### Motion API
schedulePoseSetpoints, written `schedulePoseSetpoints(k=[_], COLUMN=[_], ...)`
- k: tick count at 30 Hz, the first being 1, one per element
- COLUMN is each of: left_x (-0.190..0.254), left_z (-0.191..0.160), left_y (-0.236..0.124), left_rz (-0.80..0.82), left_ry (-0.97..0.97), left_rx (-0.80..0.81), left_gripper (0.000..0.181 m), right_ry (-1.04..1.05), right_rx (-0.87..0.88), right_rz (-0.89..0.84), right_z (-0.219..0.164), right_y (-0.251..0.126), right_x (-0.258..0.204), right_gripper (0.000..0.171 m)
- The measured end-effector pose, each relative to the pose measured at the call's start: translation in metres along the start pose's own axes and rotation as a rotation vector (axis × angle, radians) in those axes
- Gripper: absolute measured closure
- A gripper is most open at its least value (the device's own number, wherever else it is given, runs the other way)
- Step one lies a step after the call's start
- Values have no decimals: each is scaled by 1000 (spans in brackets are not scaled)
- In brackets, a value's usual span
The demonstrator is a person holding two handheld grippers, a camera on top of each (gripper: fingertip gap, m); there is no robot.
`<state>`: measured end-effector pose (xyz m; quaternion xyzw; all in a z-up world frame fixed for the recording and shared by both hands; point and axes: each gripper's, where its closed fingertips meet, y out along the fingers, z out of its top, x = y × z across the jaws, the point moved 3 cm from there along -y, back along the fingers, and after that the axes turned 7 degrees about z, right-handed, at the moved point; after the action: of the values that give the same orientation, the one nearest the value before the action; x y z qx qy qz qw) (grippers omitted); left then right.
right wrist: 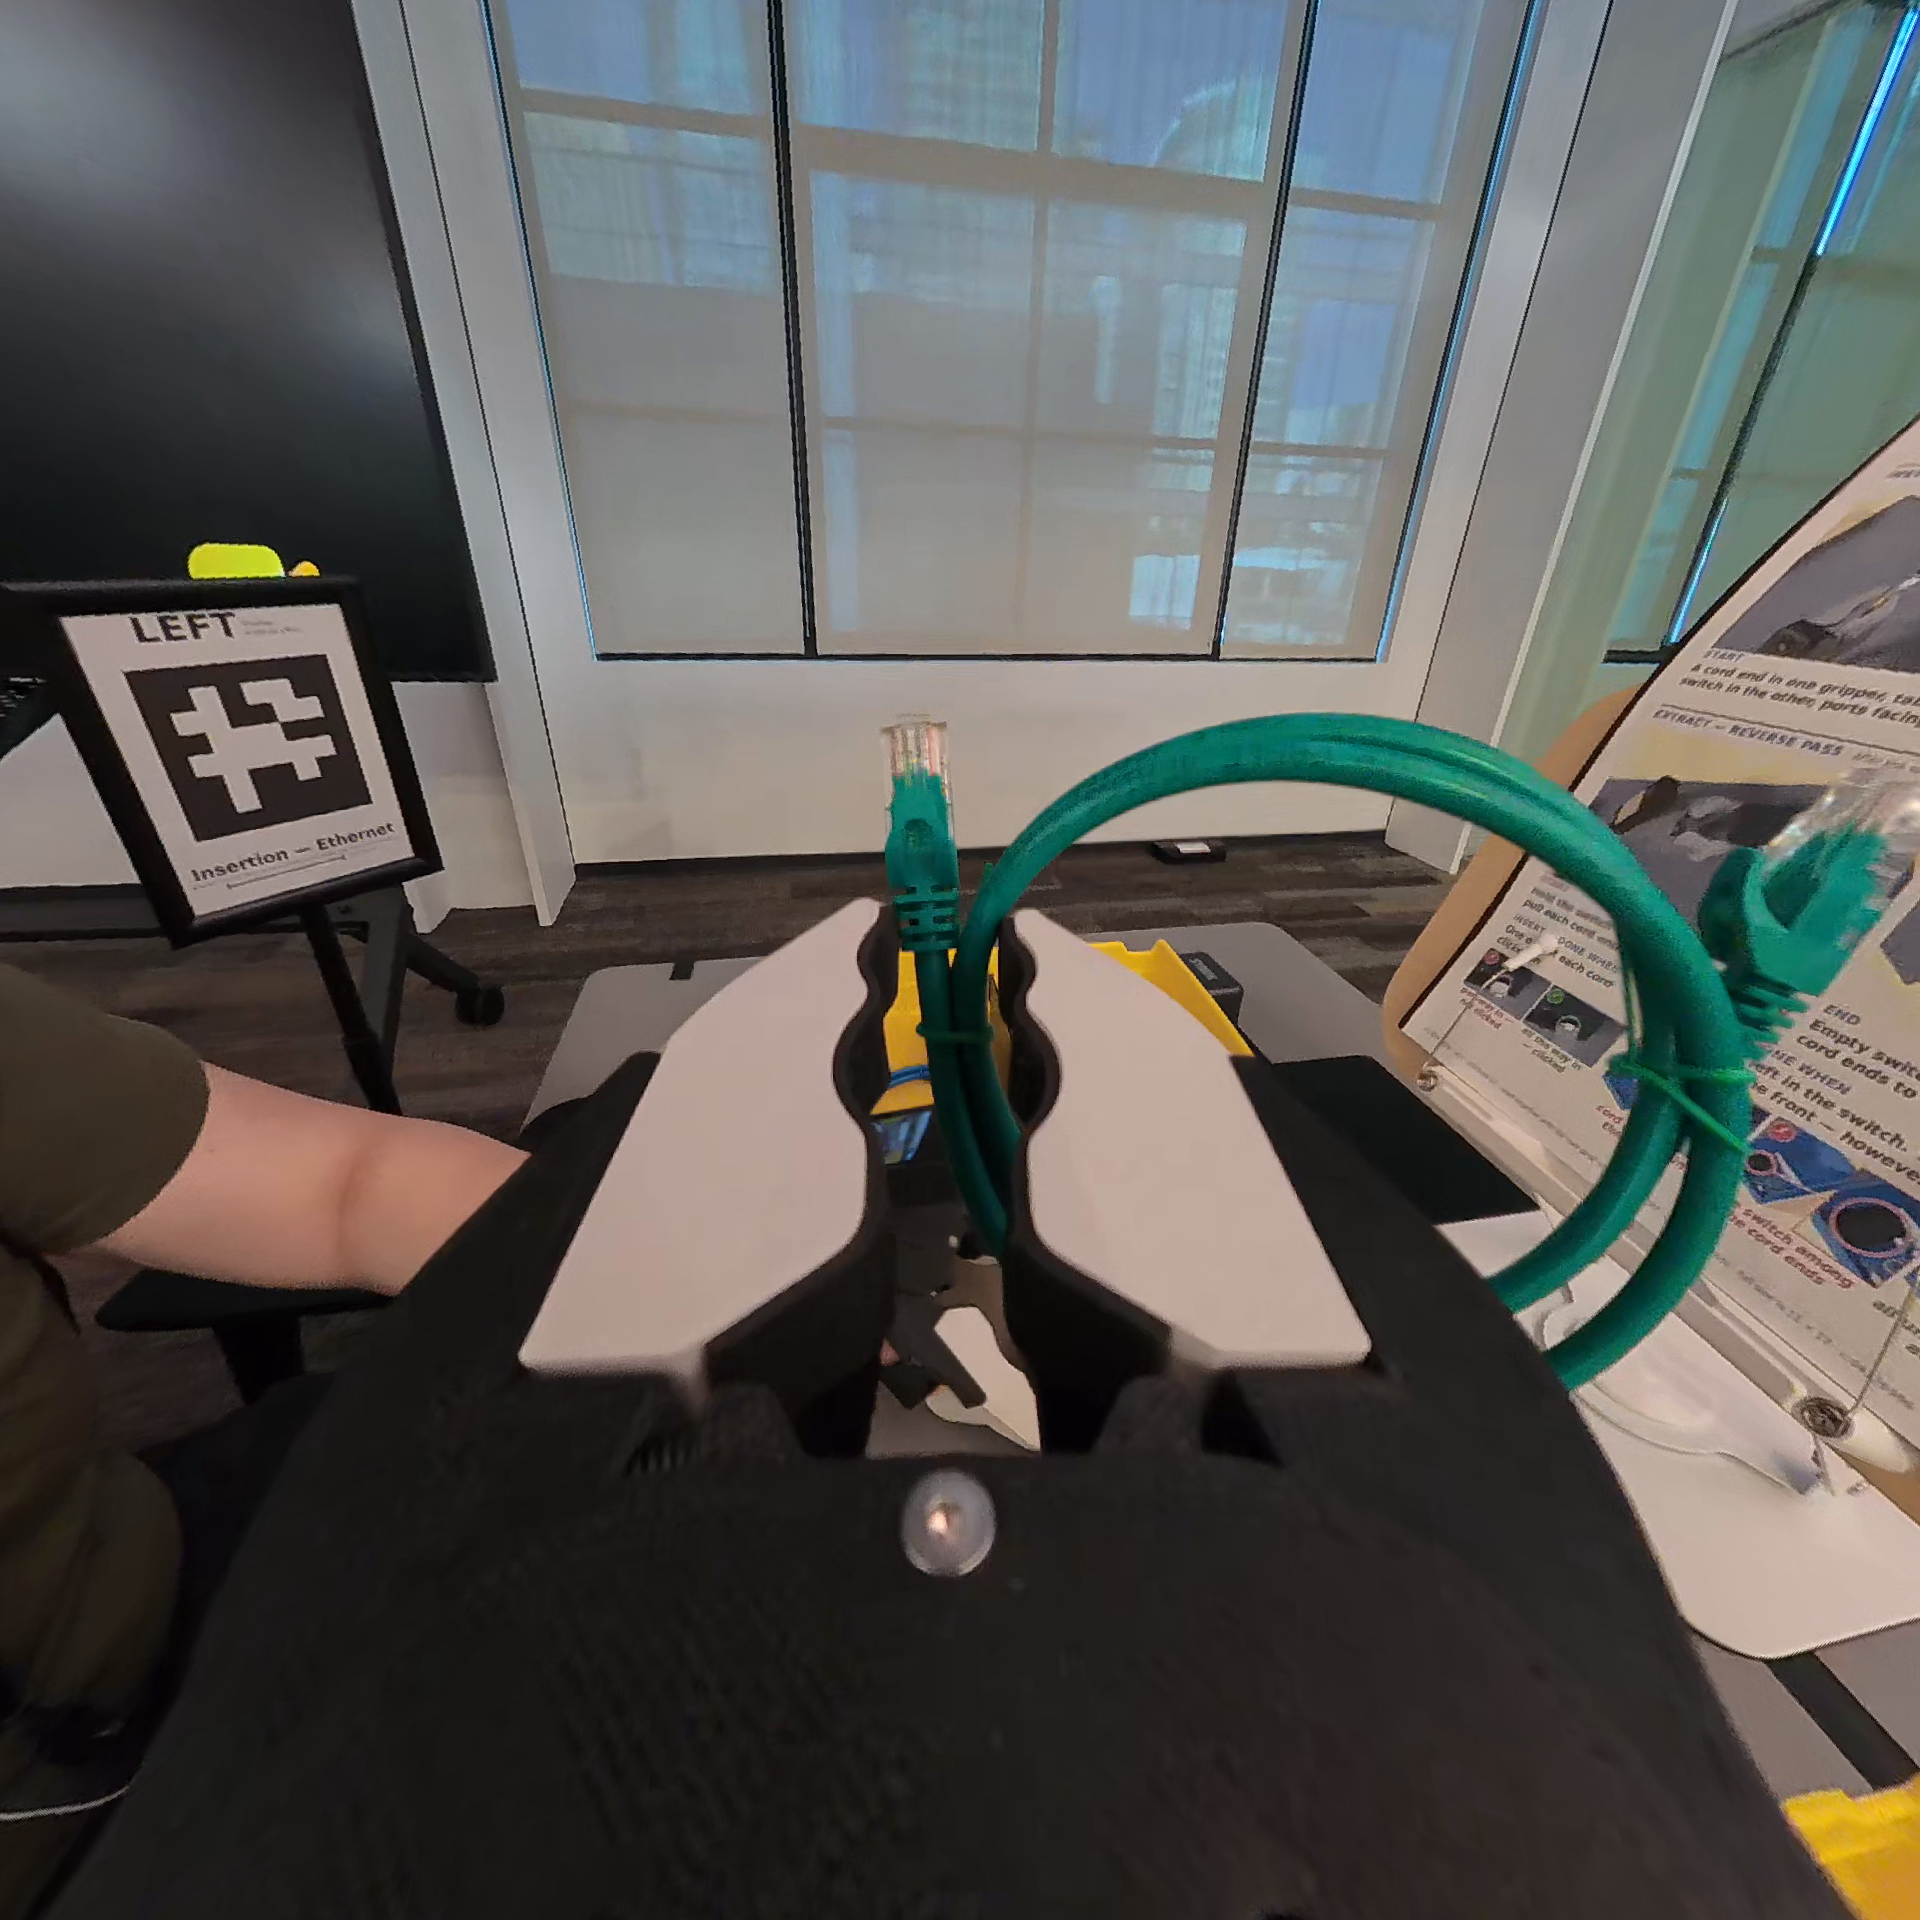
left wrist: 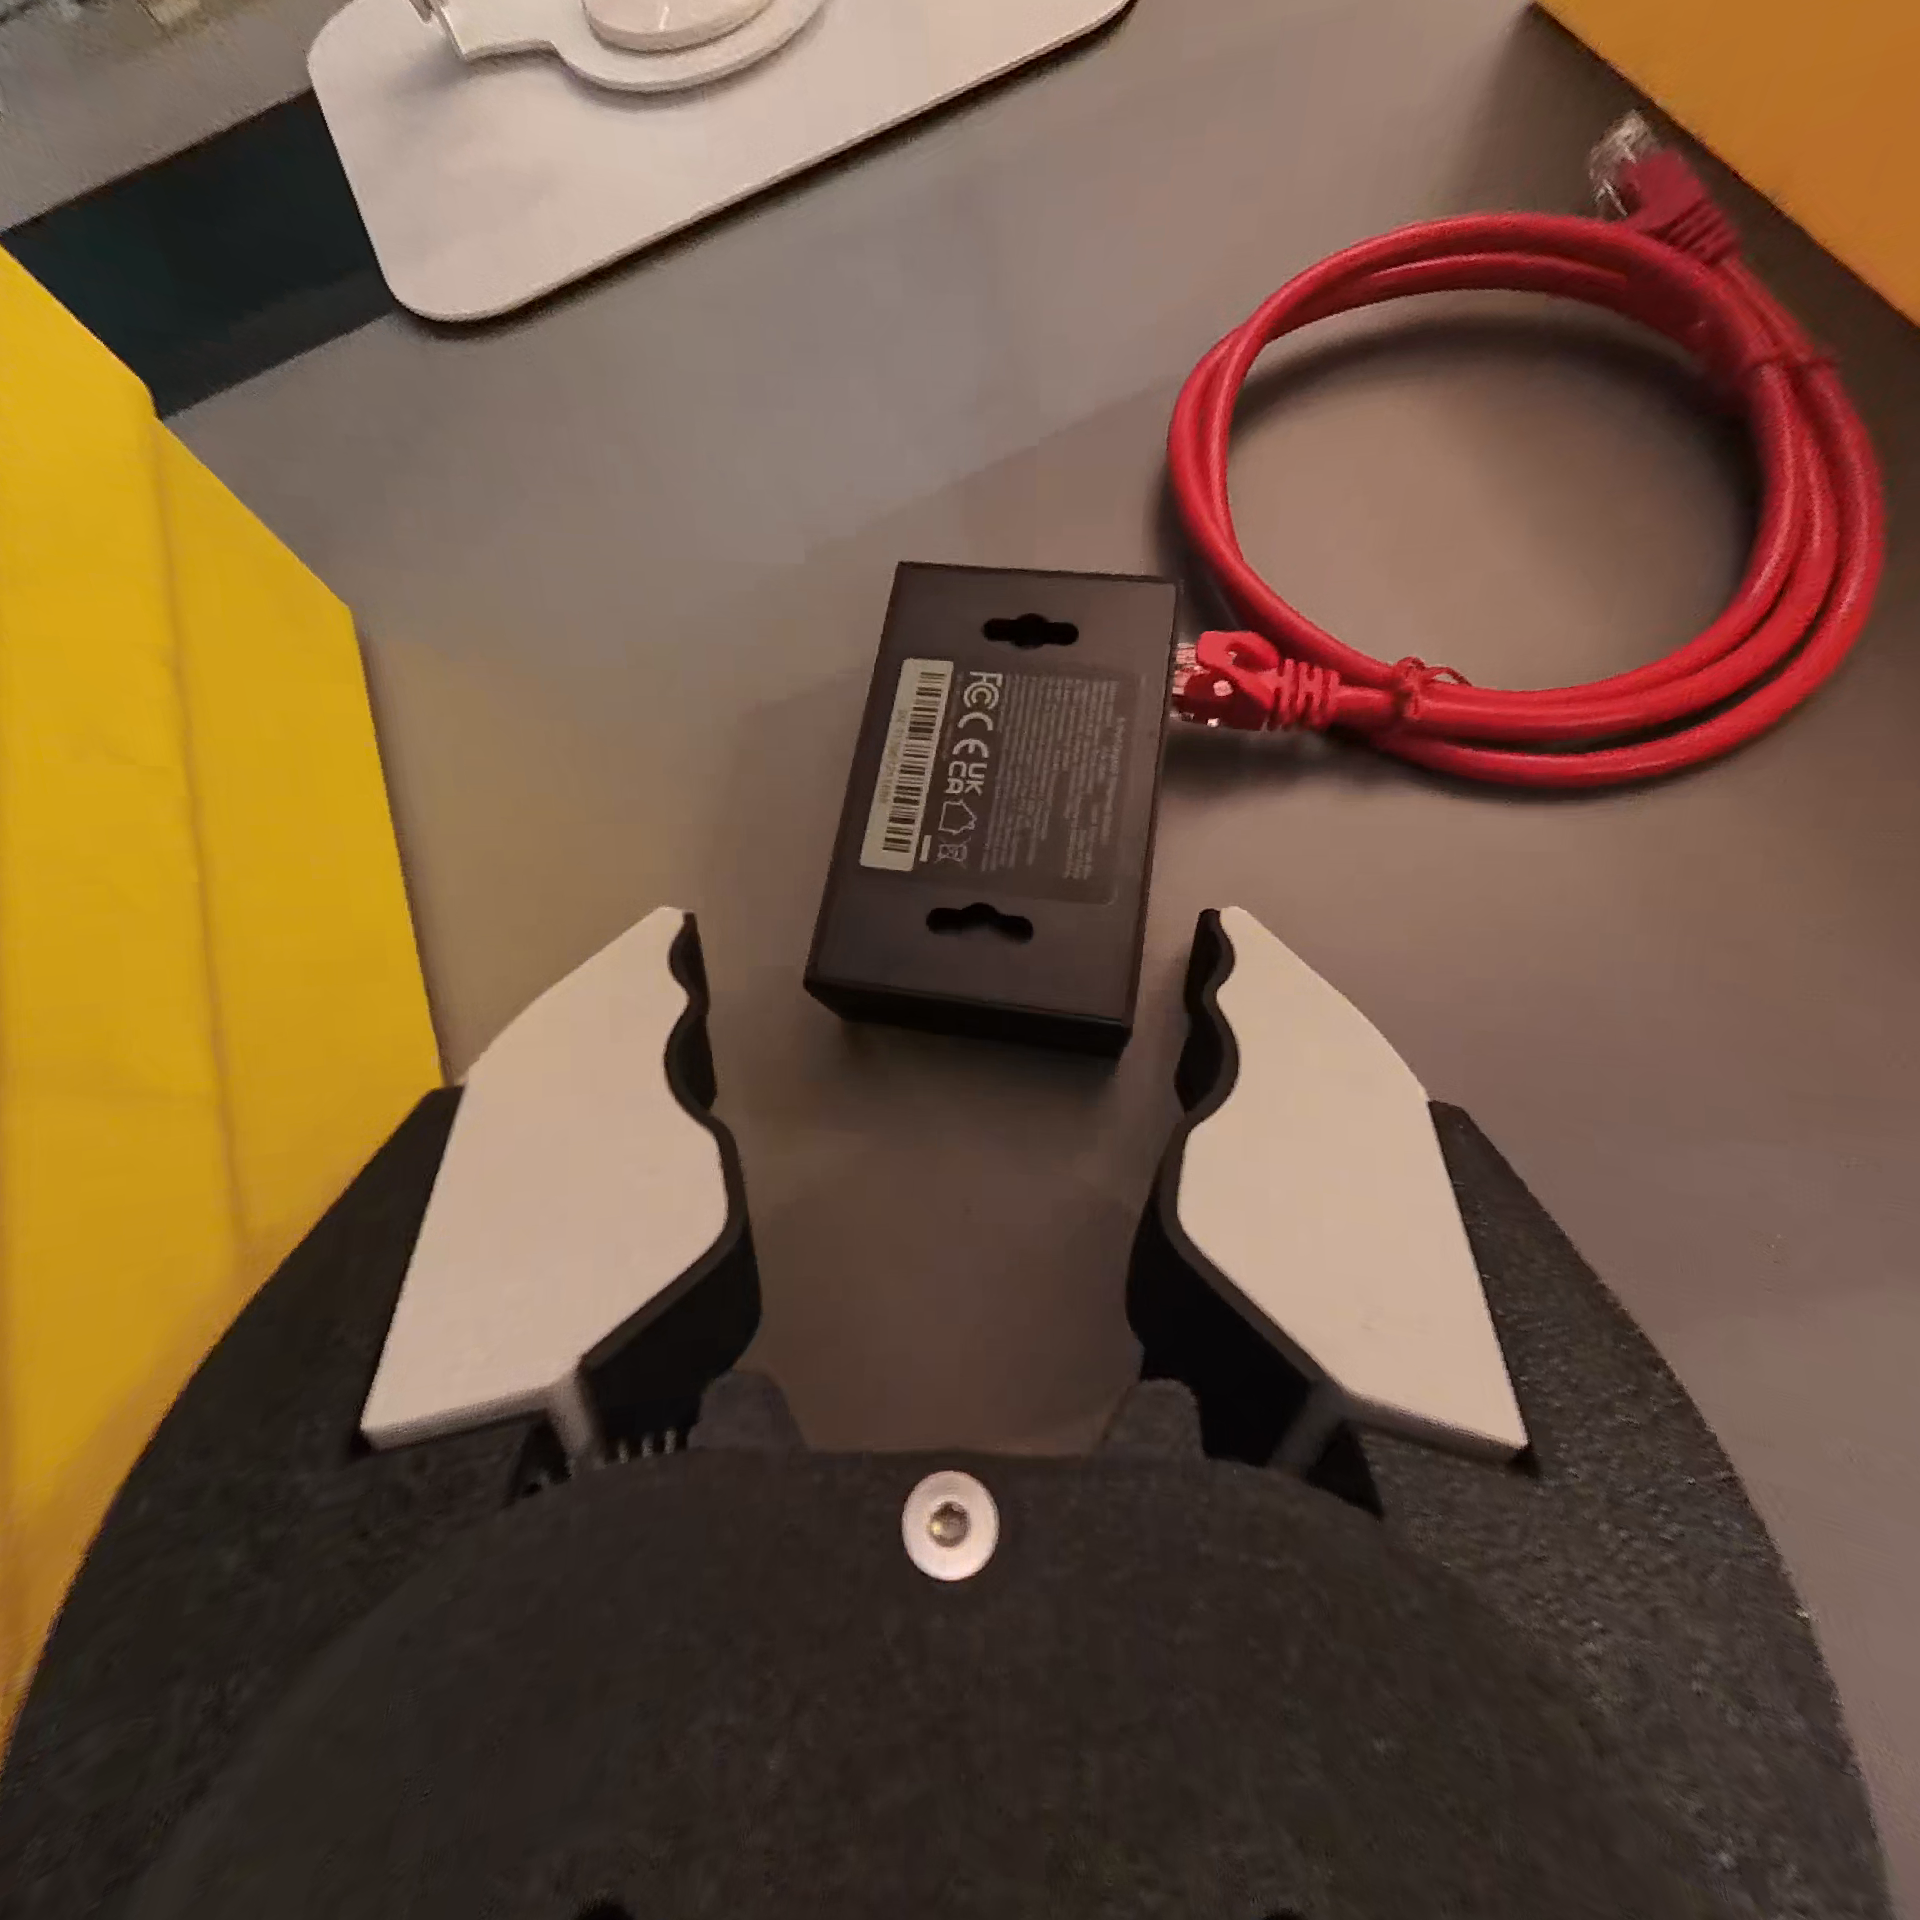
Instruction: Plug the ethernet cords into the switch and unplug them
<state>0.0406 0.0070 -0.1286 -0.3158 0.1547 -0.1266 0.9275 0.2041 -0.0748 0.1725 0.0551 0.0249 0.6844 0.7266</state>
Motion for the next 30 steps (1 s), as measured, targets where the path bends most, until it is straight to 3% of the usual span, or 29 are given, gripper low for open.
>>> schedulePoseSetpoints(k=[9,11,18,30], left_x=[5,7,11,4], left_z=[-2,-1,1,37], left_y=[6,6,4,-35], left_rz=[-113,-129,-181,-41], left_ry=[-61,-54,-6,176], left_rx=[-64,-53,-49,75], left_gripper=[105,119,120,120], right_ry=[-33,-32,-21,16], right_rx=[48,51,24,-40], right_rz=[-22,-31,-67,-124], right_z=[18,19,16,4], right_y=[-24,-28,-34,-33], right_x=[-4,-3,4,16], right_gripper=[152,152,152,152])
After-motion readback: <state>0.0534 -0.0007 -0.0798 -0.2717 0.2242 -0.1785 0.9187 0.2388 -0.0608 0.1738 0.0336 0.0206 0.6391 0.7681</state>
